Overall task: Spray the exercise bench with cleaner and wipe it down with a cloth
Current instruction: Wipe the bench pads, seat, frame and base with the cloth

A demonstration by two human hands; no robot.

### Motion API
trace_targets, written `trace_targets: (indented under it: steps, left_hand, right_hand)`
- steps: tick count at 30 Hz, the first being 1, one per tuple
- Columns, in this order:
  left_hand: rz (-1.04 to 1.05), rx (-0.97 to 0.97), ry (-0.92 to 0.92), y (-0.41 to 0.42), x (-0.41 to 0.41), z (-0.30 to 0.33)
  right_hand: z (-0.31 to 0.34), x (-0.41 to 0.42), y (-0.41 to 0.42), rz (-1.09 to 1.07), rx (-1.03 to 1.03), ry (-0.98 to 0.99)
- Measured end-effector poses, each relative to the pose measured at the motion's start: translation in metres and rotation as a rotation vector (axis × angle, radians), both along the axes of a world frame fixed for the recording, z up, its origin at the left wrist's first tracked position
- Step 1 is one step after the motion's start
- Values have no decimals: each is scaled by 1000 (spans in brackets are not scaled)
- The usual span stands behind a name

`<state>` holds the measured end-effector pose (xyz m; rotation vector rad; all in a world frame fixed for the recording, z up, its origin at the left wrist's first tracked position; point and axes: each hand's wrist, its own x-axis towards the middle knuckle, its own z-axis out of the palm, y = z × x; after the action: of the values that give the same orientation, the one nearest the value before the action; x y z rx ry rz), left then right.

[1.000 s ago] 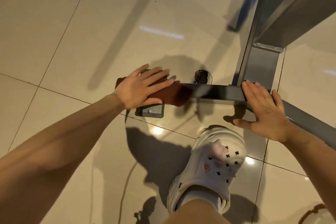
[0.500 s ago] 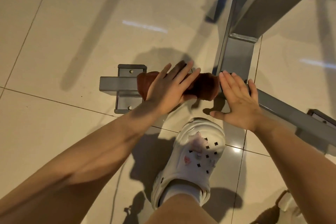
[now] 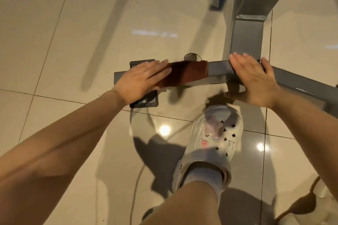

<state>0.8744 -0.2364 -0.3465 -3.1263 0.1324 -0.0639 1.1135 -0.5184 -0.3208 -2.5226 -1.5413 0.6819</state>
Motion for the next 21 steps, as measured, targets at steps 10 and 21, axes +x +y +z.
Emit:
trace_targets:
  steps: [10, 21]
  left_hand:
    - [223, 57, 118, 21, -58, 32]
    - [-64, 172, 147, -37, 31, 13]
  right_hand:
    - [-10, -3, 0, -4, 80, -115]
    - [-3, -11, 3, -36, 122, -108]
